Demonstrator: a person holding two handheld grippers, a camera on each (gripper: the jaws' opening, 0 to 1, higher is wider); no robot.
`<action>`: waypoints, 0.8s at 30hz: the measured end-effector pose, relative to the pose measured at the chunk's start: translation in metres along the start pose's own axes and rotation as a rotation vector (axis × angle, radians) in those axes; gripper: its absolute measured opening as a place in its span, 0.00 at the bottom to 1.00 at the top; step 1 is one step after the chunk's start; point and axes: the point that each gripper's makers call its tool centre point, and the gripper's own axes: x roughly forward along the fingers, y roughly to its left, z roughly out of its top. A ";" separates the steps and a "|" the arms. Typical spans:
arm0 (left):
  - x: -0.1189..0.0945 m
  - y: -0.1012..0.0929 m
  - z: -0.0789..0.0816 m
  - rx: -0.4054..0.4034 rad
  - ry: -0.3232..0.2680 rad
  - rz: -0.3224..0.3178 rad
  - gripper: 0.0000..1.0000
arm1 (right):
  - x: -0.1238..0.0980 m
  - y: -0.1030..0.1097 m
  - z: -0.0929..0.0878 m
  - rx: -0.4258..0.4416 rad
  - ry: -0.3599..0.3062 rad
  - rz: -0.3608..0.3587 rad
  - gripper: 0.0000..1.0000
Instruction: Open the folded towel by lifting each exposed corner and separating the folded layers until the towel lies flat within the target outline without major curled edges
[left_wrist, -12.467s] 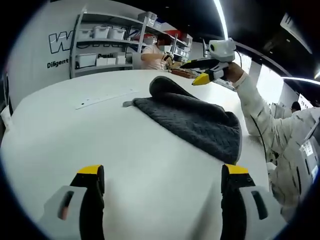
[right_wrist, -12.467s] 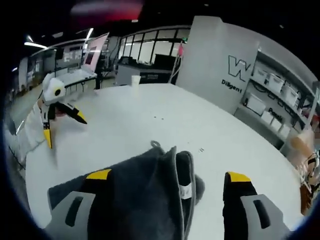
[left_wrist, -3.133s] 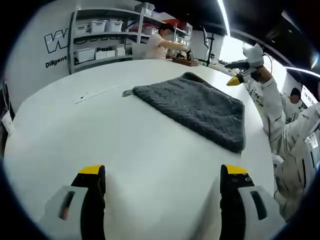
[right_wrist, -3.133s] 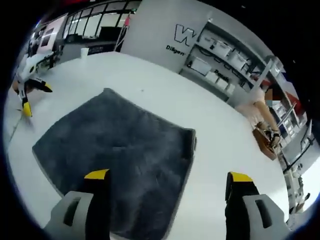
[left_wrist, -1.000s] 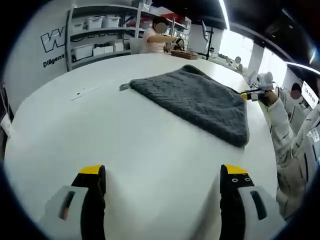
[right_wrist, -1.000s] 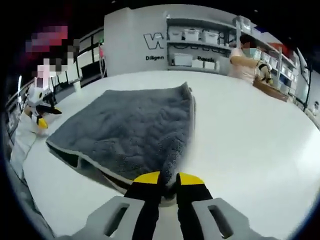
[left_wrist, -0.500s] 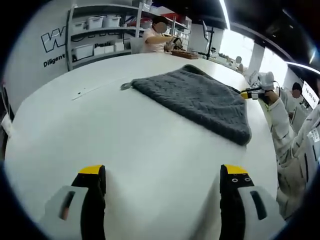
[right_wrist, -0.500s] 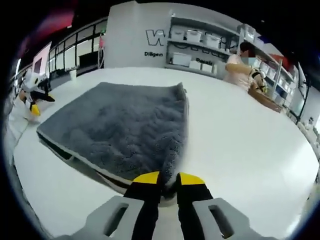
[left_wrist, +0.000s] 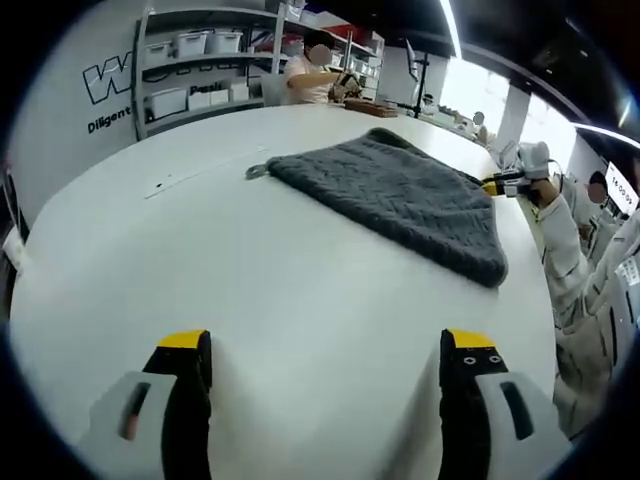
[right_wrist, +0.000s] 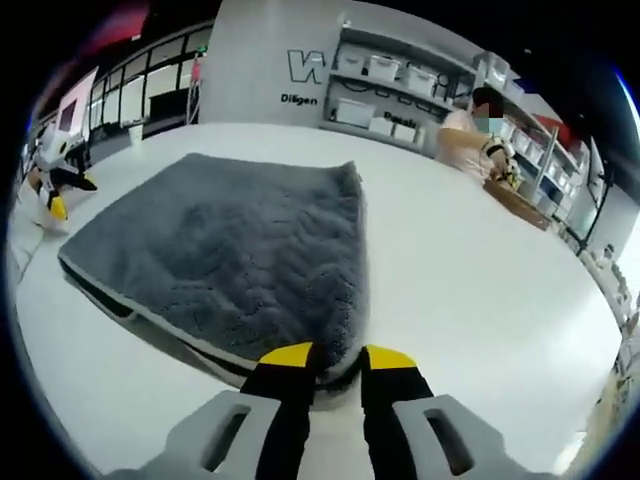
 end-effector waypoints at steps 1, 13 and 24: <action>0.000 0.000 0.000 0.000 0.001 0.000 0.93 | 0.000 0.000 0.000 0.000 0.000 -0.001 0.14; 0.000 0.000 -0.001 0.000 0.004 0.002 0.93 | -0.004 0.002 0.002 -0.030 -0.015 0.011 0.02; 0.000 0.002 0.001 0.000 0.003 0.003 0.93 | -0.004 0.008 0.007 -0.138 -0.008 0.003 0.00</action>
